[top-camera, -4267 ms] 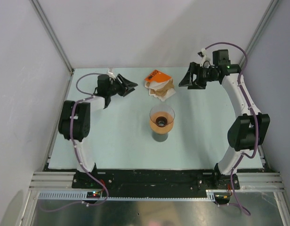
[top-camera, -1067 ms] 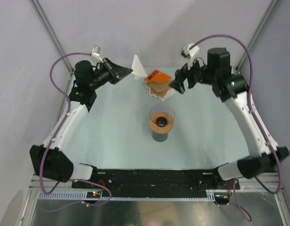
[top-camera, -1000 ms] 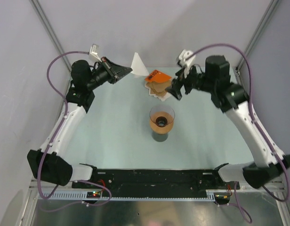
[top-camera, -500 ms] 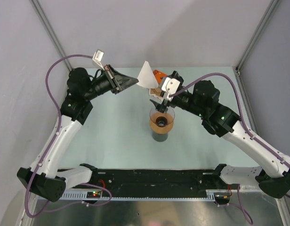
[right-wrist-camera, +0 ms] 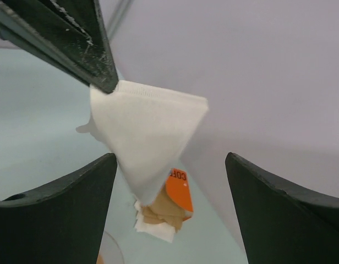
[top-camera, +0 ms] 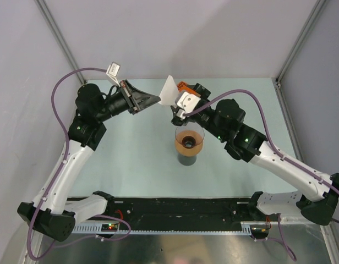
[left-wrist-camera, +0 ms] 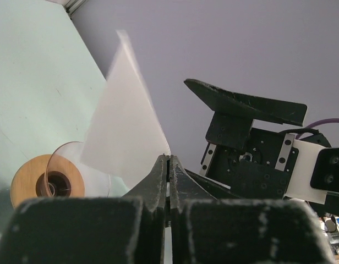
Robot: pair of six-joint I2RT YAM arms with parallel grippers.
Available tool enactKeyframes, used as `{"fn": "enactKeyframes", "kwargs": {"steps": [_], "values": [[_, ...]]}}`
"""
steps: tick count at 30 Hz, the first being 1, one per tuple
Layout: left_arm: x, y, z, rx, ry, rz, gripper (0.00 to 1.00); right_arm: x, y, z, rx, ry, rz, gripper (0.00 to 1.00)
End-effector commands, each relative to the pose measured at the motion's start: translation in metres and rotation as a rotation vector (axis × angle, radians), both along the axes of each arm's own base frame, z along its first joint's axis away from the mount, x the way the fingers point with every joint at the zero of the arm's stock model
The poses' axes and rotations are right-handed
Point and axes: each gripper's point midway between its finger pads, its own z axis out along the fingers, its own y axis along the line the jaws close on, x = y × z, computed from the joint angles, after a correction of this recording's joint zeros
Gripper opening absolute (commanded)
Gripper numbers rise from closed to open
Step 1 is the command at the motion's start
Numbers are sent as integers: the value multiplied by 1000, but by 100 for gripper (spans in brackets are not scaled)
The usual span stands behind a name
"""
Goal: Place the coffee filter in the dripper
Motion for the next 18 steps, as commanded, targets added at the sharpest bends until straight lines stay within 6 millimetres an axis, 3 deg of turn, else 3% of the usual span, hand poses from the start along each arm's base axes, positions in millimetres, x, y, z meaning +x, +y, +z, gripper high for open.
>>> {"fn": "enactKeyframes", "kwargs": {"steps": [1, 8, 18], "values": [[-15, 3, 18, -29, -41, -17, 0, 7, -1, 23, 61, -84, -61, 87], [-6, 5, 22, -57, -5, 2, 0, -5, 1, 13, 16, -110, -3, 93], [-2, 3, 21, -99, 51, -8, 0, 7, -1, 6, -23, -173, -64, 90]]}}
